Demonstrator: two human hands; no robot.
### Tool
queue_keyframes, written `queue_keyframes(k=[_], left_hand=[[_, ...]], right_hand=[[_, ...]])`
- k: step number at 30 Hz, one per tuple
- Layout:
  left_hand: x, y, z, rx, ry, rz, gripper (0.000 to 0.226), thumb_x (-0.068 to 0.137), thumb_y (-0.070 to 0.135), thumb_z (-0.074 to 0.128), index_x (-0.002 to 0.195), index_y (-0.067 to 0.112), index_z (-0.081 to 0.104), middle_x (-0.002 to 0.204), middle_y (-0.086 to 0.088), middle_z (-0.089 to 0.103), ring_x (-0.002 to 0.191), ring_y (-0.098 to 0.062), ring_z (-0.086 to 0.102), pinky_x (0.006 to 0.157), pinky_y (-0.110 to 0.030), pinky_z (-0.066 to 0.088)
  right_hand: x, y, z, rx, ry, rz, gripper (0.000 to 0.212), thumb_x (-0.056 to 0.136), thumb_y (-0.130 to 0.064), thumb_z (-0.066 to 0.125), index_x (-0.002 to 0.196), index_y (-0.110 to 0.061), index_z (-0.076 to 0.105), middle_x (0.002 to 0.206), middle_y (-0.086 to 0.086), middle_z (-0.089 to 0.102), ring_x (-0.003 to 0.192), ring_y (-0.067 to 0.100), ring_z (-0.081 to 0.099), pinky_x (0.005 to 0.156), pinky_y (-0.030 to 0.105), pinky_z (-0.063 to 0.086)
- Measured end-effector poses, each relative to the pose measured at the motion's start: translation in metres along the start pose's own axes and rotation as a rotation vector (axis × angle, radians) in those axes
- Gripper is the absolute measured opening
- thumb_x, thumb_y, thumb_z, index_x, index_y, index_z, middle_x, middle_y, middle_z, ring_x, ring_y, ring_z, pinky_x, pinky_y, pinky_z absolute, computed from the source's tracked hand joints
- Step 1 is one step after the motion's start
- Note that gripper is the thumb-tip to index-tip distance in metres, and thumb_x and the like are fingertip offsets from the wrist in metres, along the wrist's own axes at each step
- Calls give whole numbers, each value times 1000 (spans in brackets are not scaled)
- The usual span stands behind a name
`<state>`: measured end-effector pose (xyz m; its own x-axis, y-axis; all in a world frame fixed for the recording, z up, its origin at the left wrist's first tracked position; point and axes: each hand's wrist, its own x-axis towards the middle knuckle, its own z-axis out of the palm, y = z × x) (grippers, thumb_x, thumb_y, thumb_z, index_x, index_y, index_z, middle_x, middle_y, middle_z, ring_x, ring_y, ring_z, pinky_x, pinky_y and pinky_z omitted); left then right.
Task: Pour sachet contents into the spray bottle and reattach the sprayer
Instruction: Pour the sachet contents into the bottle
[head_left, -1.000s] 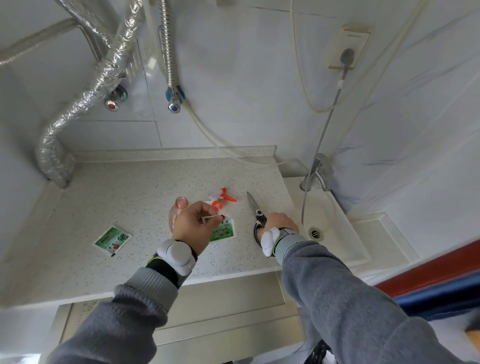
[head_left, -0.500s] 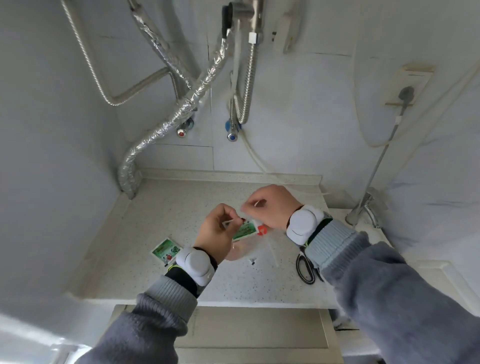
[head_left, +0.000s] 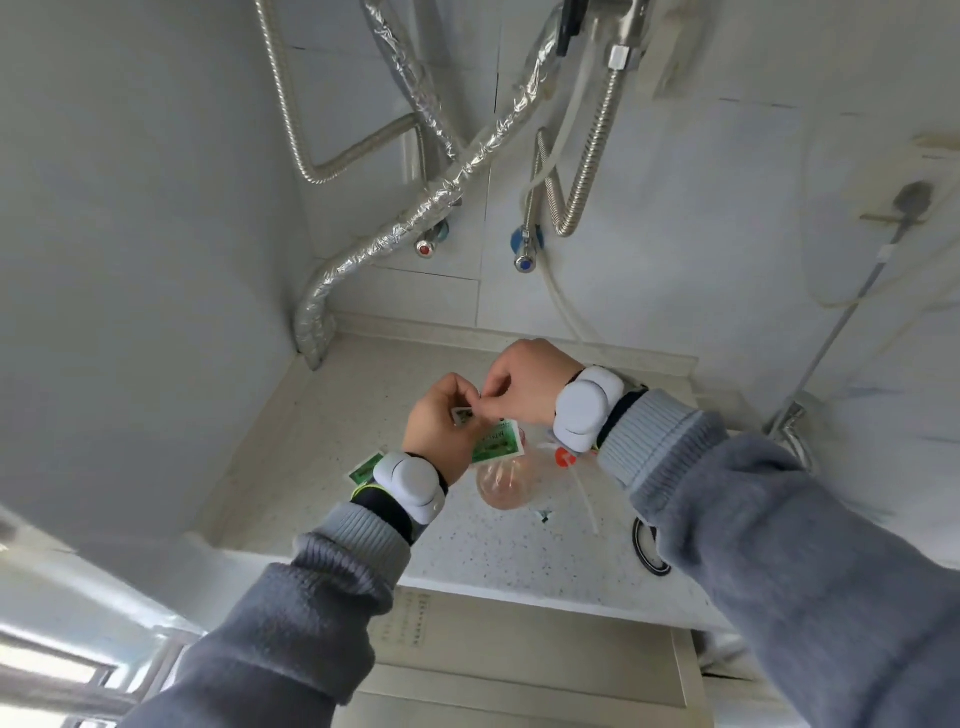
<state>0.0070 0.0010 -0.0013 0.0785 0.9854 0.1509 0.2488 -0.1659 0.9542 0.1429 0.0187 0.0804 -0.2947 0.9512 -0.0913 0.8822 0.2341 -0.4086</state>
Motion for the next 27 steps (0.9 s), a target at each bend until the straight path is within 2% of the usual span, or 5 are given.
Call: queue_keyframes(k=[3, 8, 13, 17, 27], left_hand=[[1, -5, 1, -12, 12, 2, 30, 79, -1, 71, 78, 20, 49, 73, 4, 61, 59, 1, 56, 56, -18, 50], [4, -12, 1, -98, 13, -58, 29, 78, 6, 76, 87, 16, 50, 82, -7, 67, 67, -15, 63, 59, -29, 55], [6, -21, -3, -369, -108, -305, 25, 82, 9, 74, 100, 5, 57, 87, -8, 75, 73, -19, 73, 54, -30, 57], [11, -35, -1, -497, -88, -444, 16, 86, 7, 69, 97, 0, 59, 84, -8, 76, 76, -24, 74, 56, -35, 58], [27, -40, 12, -389, -107, -484, 13, 89, 6, 66, 98, 1, 58, 90, -16, 73, 73, -24, 74, 53, -37, 59]], right_hand=[[5, -3, 0, -26, -53, 24, 11, 77, -27, 72, 78, -19, 79, 76, -1, 74, 75, 19, 69, 75, 37, 58], [14, -1, 5, -45, -54, 33, 10, 75, -21, 70, 79, -19, 79, 79, -1, 75, 77, 18, 70, 75, 35, 58], [25, 15, 7, 79, 68, 46, 10, 78, -22, 67, 71, -23, 75, 75, -9, 73, 73, 6, 66, 70, 26, 53], [26, 36, 18, 145, 82, 122, 8, 81, -26, 69, 77, -25, 76, 80, -12, 72, 77, 5, 65, 74, 22, 49], [24, 68, 30, 168, 66, 177, 10, 84, -29, 69, 87, -23, 77, 91, -10, 74, 82, 7, 66, 79, 24, 51]])
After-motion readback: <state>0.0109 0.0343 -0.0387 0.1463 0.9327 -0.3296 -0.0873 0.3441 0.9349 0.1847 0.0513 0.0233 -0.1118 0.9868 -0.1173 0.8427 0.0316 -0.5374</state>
